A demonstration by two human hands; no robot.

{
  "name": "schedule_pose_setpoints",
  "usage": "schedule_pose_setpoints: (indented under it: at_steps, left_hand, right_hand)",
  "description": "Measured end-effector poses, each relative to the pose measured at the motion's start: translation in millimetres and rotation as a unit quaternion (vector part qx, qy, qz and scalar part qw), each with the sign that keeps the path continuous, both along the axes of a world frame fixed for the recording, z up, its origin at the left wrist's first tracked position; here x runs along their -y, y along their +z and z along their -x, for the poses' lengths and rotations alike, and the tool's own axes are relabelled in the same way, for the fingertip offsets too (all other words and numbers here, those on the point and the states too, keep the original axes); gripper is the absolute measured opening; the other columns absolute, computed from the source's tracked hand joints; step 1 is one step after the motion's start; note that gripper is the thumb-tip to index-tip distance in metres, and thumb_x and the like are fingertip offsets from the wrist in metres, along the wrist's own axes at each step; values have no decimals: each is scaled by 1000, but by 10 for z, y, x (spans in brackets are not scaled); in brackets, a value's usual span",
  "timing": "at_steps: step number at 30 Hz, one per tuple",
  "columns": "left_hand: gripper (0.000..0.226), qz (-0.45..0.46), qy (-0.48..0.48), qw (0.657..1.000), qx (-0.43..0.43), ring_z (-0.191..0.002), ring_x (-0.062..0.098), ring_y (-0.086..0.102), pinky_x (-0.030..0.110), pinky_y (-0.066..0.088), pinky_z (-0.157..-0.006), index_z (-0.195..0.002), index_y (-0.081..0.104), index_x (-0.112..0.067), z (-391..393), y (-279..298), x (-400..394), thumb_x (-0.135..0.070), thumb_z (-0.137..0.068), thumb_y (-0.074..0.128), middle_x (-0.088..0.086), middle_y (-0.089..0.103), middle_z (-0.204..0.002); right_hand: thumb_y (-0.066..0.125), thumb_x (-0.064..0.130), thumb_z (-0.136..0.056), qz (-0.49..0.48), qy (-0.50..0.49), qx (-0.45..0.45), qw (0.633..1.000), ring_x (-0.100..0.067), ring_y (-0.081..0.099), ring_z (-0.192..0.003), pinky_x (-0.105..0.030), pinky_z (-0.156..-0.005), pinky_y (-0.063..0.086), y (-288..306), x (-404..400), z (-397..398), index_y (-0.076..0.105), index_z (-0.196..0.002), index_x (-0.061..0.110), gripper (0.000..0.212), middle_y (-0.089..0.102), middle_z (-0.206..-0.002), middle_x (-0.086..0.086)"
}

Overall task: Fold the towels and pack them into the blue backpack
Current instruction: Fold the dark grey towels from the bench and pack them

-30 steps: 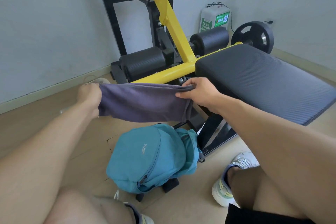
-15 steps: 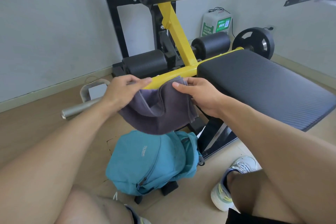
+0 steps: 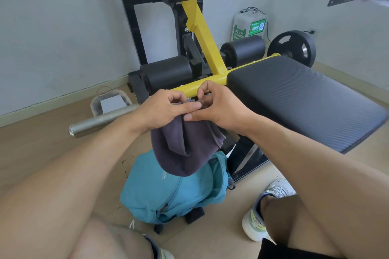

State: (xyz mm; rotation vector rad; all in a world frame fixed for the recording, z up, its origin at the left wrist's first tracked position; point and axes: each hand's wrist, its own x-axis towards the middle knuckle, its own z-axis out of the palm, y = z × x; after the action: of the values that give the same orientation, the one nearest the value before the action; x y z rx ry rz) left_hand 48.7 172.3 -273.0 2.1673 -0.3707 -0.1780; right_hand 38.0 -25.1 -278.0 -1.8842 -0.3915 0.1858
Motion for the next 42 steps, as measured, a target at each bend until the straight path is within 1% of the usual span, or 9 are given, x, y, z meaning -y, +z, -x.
schedule_pose_setpoints:
  at_steps: [4, 7, 12, 18, 25, 32, 36, 39, 42]
  left_hand:
    - [48, 67, 12, 998, -15, -74, 12, 58, 36, 46, -78, -75, 69, -17, 13, -16, -7, -63, -75, 78, 7, 71, -77]
    - [30, 123, 55, 991, -23, -76, 15, 60, 38, 48, -79, -73, 70, -22, 8, -22, -49, -49, -84, 73, 3, 70, -77]
    - [31, 227, 140, 961, -70, -85, 21, 65, 44, 54, -91, -70, 70, -23, -25, 7, -128, -44, -93, 69, 7, 69, -84]
    - [40, 311, 148, 932, -110, -98, 28, 71, 40, 57, -94, -109, 68, -8, -62, 51, -190, -44, -93, 66, 19, 71, -104]
    - [41, 321, 123, 932, -118, -104, 30, 72, 37, 58, -91, -102, 73, -10, -25, 92, -130, -48, -87, 67, 22, 74, -111]
    - [39, 316, 115, 933, -130, -100, 27, 72, 37, 58, -93, -105, 72, -10, -17, 75, -137, -46, -93, 64, 19, 74, -107]
    - [37, 316, 128, 930, -137, -98, 24, 74, 36, 58, -91, -105, 76, -11, -25, 76, -156, -44, -94, 64, 14, 76, -105]
    - [38, 320, 144, 926, -143, -97, 24, 74, 38, 57, -93, -108, 76, -10, -46, 67, -193, -44, -93, 67, 13, 76, -105]
    - [29, 310, 172, 925, -138, -92, 22, 74, 35, 57, -88, -96, 75, -15, -65, 40, -242, -43, -93, 68, 11, 77, -99]
  right_hand:
    - [95, 28, -68, 30, -30, 27, 999, -12, 56, -64, -34, -70, 51, 17, 13, 10, 54, -102, 13, 55, 70, -74, -3]
    - [94, 36, -68, 42, -55, 14, 998, -13, 71, -81, -38, -84, 60, 11, 79, -15, 58, -110, 22, 57, 75, -96, 0]
    - [93, 42, -67, 31, -76, -20, 996, -12, 71, -101, -40, -95, 58, -63, 245, -92, 59, -117, 26, 62, 69, -116, 7]
    - [76, 35, -90, 138, -34, -38, 989, -12, 69, -100, -41, -95, 58, -175, 270, -108, 58, -125, 25, 42, 70, -117, 6]
    - [68, 31, -95, 150, -55, -12, 987, -8, 72, -94, -42, -93, 58, -187, 165, -122, 71, -108, 30, 14, 77, -98, 10]
    - [61, 32, -99, 170, -58, -1, 984, -6, 73, -84, -33, -83, 61, -216, 132, -114, 77, -97, 26, 17, 78, -87, 10]
    - [53, 24, -105, 69, -72, -66, 993, -14, 72, -82, -29, -72, 61, -206, 128, -133, 70, -92, 14, 24, 75, -89, 0]
    - [43, 25, -109, -73, -68, -159, 982, -27, 68, -99, -45, -88, 61, -190, 162, -164, 65, -93, 14, 30, 72, -103, -9]
    - [44, 36, -109, -120, -52, -216, 967, -35, 67, -112, -51, -97, 57, -156, 236, -182, 70, -114, 7, 39, 72, -118, -15]
